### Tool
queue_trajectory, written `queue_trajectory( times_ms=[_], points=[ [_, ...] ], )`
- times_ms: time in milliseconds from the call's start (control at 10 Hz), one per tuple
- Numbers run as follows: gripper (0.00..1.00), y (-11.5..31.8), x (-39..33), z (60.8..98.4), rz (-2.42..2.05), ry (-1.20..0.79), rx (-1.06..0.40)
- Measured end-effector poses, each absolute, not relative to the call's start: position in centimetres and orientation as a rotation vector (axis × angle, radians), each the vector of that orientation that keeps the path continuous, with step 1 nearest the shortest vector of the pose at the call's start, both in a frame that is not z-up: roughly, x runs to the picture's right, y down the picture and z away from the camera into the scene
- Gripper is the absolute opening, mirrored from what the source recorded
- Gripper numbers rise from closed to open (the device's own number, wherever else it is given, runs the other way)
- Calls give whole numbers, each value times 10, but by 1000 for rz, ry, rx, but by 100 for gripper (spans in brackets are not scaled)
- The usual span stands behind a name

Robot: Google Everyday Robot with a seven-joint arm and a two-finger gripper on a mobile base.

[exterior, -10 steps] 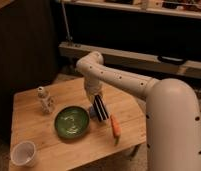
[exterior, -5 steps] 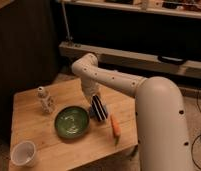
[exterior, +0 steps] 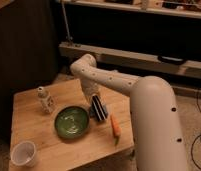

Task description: Place the eraser on the white sponge

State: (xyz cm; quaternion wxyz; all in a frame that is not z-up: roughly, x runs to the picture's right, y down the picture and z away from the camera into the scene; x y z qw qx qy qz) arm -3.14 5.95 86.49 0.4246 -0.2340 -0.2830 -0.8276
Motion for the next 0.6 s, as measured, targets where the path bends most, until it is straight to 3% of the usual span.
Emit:
queue_trajectory(
  times_ms=[600],
  points=[
    [80, 52, -19, 870, -1967, -721, -562]
  ],
)
